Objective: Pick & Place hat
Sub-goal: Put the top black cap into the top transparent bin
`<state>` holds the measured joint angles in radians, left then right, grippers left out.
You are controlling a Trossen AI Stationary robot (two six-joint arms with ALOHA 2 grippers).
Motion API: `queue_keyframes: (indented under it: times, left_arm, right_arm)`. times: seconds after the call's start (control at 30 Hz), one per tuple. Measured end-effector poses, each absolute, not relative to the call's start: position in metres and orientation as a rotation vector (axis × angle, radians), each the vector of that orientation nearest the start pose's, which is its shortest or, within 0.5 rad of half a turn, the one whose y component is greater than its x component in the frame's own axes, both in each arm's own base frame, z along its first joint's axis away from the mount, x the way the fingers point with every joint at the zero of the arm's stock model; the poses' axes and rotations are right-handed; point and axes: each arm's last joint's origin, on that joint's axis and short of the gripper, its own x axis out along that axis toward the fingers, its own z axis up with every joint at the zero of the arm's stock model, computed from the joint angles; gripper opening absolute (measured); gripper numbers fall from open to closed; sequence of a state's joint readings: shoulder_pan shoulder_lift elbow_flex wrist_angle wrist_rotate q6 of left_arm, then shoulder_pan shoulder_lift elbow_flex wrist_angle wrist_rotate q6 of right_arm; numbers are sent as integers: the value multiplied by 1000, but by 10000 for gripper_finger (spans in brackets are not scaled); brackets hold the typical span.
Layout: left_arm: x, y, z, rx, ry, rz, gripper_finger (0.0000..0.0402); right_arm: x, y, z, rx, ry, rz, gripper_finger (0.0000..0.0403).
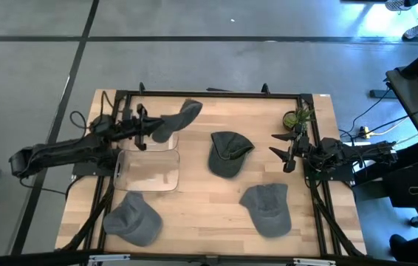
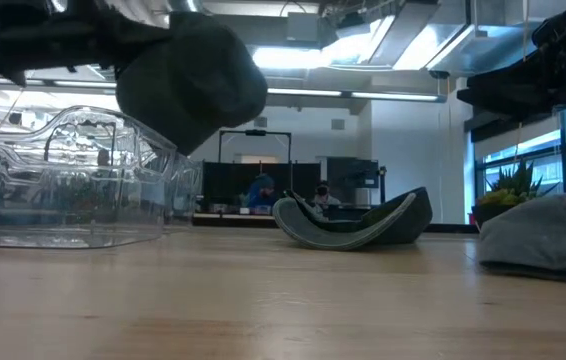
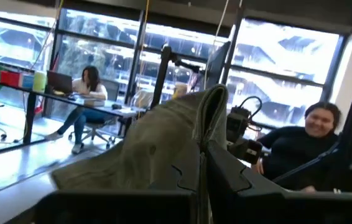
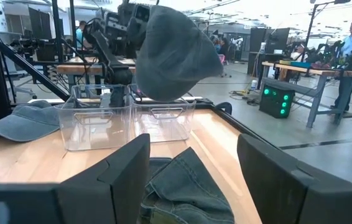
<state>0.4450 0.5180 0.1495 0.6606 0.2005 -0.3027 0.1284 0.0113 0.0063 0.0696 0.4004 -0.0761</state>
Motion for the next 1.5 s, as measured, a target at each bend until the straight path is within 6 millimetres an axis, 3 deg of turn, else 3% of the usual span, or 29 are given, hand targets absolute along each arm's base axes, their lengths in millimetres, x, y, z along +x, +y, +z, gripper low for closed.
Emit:
queue_keyframes:
  times: [0.47,0.77,1.5]
  left_arm:
    - [114,49,207,-142,-272,247,6]
    - [115,51,205,-55,-236,316,6]
    - [126,49,181,-120,-9,356,16]
  right_arm:
    - [96,1,171,-39,-55,-274,243]
    - [96,1,171,-39,-55,-274,243]
    - [96,1,171,-39,-55,-274,243]
